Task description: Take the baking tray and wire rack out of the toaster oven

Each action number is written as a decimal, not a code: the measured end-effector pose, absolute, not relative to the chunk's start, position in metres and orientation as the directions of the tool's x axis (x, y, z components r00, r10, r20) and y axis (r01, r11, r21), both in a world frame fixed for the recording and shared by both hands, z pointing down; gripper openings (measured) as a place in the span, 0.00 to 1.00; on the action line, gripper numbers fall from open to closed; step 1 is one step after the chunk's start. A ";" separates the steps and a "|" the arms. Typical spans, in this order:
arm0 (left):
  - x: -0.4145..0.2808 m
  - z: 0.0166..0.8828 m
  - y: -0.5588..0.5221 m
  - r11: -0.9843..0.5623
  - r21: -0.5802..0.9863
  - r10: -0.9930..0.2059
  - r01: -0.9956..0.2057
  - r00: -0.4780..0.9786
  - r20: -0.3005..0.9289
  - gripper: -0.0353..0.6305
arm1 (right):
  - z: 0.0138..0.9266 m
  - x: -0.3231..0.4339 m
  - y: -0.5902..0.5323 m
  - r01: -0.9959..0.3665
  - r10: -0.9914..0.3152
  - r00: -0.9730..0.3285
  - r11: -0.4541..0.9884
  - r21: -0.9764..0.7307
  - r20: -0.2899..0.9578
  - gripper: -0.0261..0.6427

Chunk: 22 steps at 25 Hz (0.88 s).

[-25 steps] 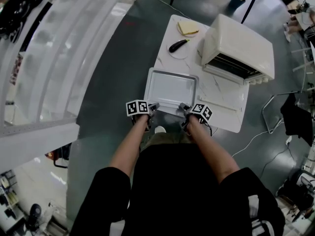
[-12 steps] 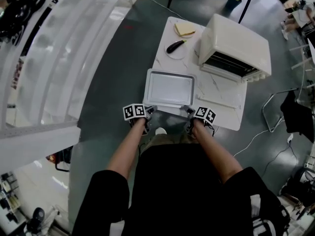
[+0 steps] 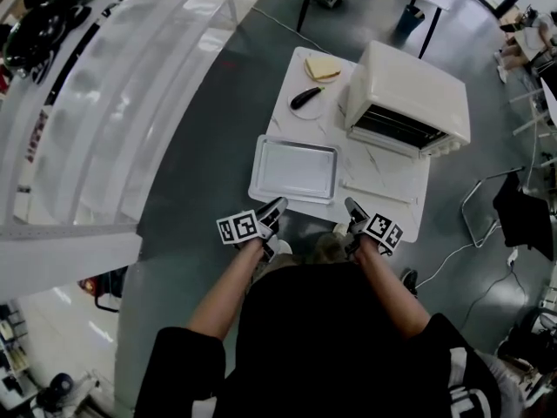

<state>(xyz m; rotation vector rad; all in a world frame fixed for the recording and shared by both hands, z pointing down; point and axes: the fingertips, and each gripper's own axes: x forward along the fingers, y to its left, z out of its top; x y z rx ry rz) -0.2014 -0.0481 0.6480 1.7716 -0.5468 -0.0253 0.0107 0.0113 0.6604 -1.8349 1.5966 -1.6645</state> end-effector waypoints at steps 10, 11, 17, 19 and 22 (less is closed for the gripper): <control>-0.088 0.584 -0.057 -0.272 0.934 -0.452 -0.233 0.888 0.089 0.08 | 0.572 0.117 0.019 -0.534 -0.940 -0.089 -0.234 -0.813 0.329 0.07; -0.070 0.581 -0.061 -0.278 0.935 -0.448 -0.220 0.891 0.076 0.08 | 0.572 0.132 0.020 -0.527 -0.942 -0.079 -0.238 -0.816 0.326 0.07; 0.038 0.576 -0.097 -0.288 0.935 -0.438 -0.206 0.897 0.063 0.08 | 0.571 0.240 0.020 -0.460 -0.956 0.023 -0.270 -0.846 0.293 0.07; 0.067 0.578 -0.110 -0.265 0.945 -0.443 -0.194 0.895 0.059 0.08 | 0.573 0.268 0.013 -0.446 -0.957 0.035 -0.272 -0.853 0.288 0.07; 0.105 0.583 -0.130 -0.228 0.961 -0.469 -0.155 0.883 0.030 0.08 | 0.579 0.306 -0.006 -0.449 -0.959 0.028 -0.265 -0.853 0.283 0.08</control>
